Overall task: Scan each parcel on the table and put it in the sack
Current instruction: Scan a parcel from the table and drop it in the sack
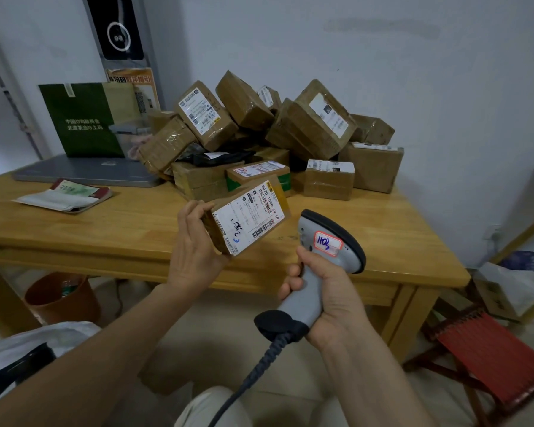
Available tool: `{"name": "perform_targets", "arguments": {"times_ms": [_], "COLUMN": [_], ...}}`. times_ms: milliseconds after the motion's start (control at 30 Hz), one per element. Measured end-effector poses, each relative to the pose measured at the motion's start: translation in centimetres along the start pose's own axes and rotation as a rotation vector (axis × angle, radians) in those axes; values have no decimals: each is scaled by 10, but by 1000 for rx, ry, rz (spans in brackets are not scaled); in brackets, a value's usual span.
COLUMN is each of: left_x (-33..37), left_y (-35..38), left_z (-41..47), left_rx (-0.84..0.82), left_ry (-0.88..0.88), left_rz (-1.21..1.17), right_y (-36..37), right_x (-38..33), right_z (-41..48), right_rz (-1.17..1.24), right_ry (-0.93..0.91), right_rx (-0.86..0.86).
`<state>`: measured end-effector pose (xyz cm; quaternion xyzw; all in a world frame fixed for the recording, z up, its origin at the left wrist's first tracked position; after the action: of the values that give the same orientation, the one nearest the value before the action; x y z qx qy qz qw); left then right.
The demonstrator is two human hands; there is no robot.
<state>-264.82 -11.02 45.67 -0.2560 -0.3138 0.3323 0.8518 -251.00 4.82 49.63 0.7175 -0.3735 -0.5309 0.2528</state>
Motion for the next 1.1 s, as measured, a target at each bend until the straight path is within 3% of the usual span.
{"name": "perform_targets", "arguments": {"times_ms": [867, 967, 1100], "left_x": [-16, -16, -32], "left_y": [-5, -10, -29], "left_z": [-12, -15, -31], "left_rx": [31, 51, 120], "left_ry": [15, -20, -194], "left_rz": [-39, -55, -145], "right_y": [15, 17, 26], "right_x": [14, 17, 33], "right_z": [1, 2, 5], "right_rz": [-17, -41, -141], "right_ry": [8, 10, 43], "right_rx": [-11, -23, -132]}}
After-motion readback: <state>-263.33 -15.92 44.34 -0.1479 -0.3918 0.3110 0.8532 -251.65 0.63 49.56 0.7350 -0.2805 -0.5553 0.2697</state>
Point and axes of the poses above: each hand's wrist, its own z-axis towards the middle knuckle, its own y-axis out of the palm, x = y × z, the point moved 2 cm from there along z, towards the middle knuckle, and after that the axes turned 7 degrees about -x, right-handed, at the moved point
